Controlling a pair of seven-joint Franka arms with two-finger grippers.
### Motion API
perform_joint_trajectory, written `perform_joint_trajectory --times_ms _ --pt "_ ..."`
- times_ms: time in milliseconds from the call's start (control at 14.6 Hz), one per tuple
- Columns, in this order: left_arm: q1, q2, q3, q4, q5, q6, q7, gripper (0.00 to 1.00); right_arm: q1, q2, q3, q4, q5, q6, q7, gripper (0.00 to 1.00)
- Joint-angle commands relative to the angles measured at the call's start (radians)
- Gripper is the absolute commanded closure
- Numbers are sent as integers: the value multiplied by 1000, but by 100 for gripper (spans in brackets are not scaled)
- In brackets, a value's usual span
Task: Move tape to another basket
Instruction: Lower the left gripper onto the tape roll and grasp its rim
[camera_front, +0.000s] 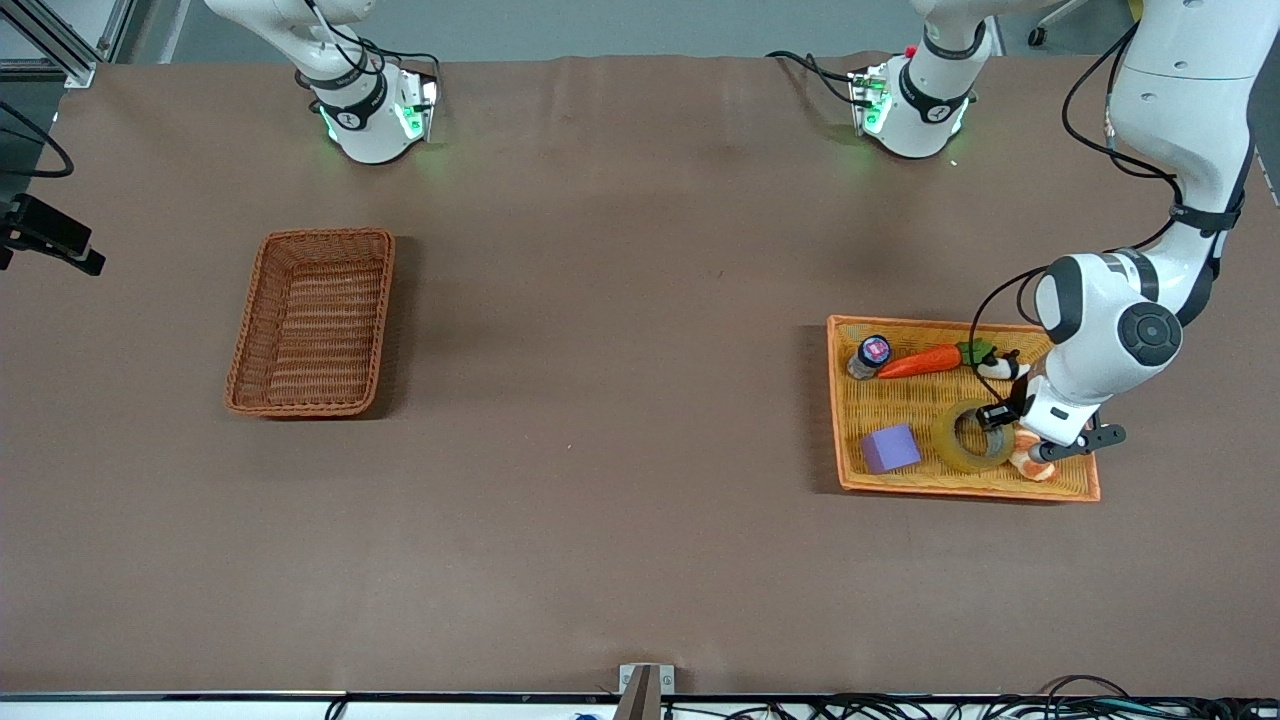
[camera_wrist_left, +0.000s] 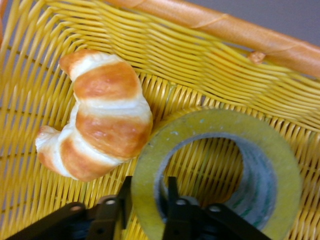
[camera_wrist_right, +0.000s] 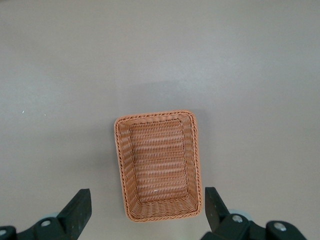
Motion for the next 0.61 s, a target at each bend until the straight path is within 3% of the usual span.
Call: perform_joint_trajectory --times_ms 0,205,547 --pt "-3 -28 -3 3 18 -21 -27 95 -12 -2 1 -3 25 -3 -16 0" --pt "-9 -103 -58 46 18 -171 -68 100 -12 -2 -1 -2 25 -2 -16 0" --pt "-15 -134 -229 255 19 -513 -281 100 -12 -2 -1 -3 25 0 -16 0"
